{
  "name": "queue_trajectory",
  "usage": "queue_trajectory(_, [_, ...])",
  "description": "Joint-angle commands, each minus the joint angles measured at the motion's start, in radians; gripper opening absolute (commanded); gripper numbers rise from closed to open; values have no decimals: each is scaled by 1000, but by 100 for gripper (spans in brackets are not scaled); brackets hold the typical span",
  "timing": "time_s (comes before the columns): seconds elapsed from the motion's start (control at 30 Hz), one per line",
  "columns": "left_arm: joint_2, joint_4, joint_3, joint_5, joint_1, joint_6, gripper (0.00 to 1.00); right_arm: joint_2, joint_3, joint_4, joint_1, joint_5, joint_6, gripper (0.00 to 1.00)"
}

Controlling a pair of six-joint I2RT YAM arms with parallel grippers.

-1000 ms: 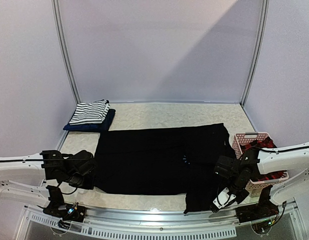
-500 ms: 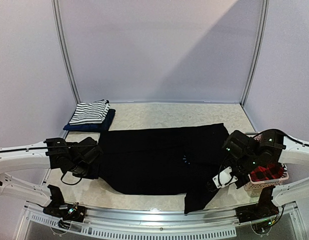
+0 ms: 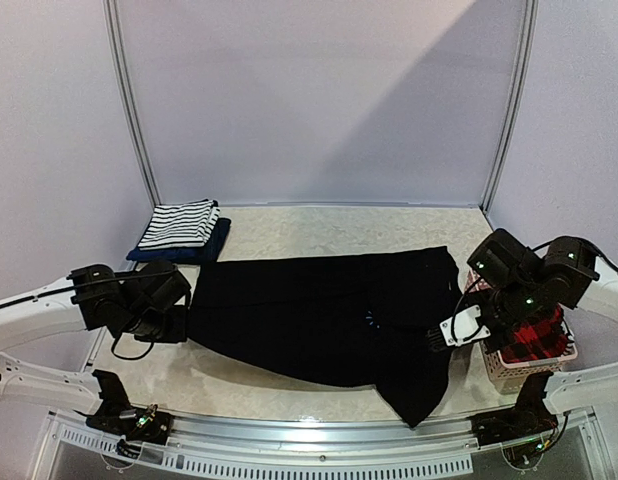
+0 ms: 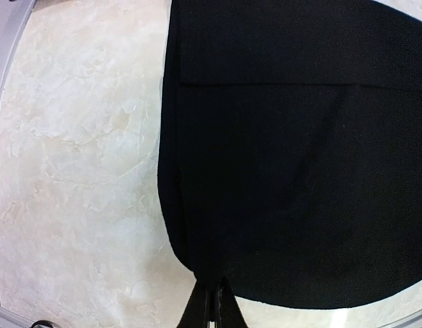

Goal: Fold and stack the mixed laundry pile
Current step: Fold the 1/3-folded T-shirt at the center of the board.

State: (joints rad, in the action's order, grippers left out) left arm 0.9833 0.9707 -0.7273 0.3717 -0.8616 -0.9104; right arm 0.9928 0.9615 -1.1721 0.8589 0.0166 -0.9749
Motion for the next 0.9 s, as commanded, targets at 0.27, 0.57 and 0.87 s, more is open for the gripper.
queue_trajectory(0.27, [-7, 273, -74, 36, 53, -133, 0, -62, -9, 109, -133, -92, 60, 0])
queue_trajectory(0.57, [29, 230, -81, 51, 108, -65, 0, -45, -26, 345, -288, -140, 132, 0])
queue_trajectory(0.87, [153, 97, -101, 26, 210, 79, 0, 117, -1, 521, -510, -1, 237, 0])
